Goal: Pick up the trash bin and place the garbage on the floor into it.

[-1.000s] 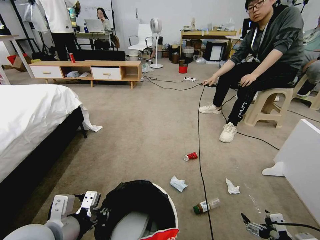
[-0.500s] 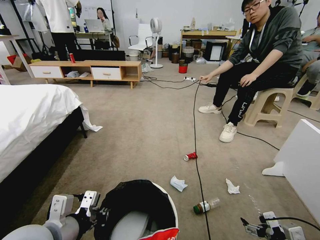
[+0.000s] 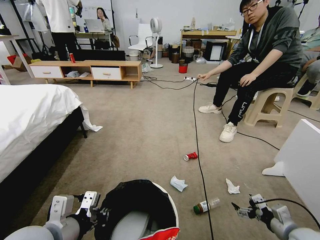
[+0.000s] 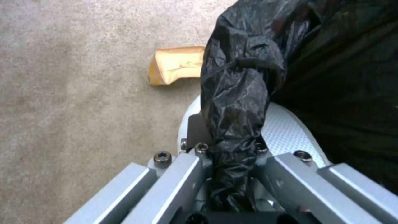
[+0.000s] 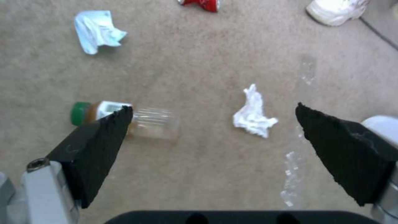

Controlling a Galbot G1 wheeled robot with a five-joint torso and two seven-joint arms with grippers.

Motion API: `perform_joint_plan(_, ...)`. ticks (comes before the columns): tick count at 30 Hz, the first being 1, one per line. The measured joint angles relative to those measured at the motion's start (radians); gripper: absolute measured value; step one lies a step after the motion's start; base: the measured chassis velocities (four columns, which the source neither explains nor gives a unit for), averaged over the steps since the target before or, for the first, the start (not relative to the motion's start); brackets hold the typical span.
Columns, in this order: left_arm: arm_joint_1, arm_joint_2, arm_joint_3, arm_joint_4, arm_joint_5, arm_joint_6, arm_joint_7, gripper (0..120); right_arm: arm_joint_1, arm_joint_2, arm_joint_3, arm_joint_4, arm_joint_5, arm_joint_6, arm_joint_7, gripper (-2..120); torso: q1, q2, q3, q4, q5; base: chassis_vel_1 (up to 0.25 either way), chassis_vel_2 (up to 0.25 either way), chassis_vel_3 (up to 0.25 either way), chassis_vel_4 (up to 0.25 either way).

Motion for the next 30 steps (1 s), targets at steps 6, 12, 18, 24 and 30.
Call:
perform_joint_plan(6, -0.009, 0.008, 0.006, 0.011, -0.002, 0.0, 0.006, 1, 0.042, -0.037, -0.017, -0.023, -0.012, -0.036, -0.085, 100, 0.0, 0.0, 0.0, -0.0003, 0.0002, 0.0, 0.0, 0.0, 0.0)
perform_joint_plan(12, -0.014, 0.011, 0.007, 0.012, -0.006, 0.0, 0.008, 1, 0.078, -0.066, -0.059, -0.065, -0.138, -0.006, -0.18, 100, 0.0, 0.0, 0.0, -0.0003, 0.0004, 0.0, 0.0, 0.0, 0.0)
perform_joint_plan(18, -0.016, 0.019, 0.007, 0.011, -0.01, 0.0, 0.008, 1, 0.113, -0.097, -0.095, -0.08, -0.242, 0.029, -0.25, 100, 0.0, 0.0, 0.0, -0.0002, 0.0004, 0.0, 0.0, 0.0, 0.0)
perform_joint_plan(24, -0.021, 0.02, 0.007, 0.013, -0.013, 0.0, 0.008, 1, 0.166, -0.126, -0.153, -0.096, -0.28, 0.043, -0.278, 100, 0.0, 0.0, 0.0, -0.0002, 0.0002, 0.0, 0.0, 0.0, 0.0)
perform_joint_plan(30, -0.023, 0.018, 0.008, 0.014, -0.014, 0.0, 0.009, 1, 0.275, -0.107, -0.253, -0.153, -0.3, 0.086, -0.298, 100, 0.0, 0.0, 0.0, -0.0003, 0.0003, 0.0, 0.0, 0.0, 0.0)
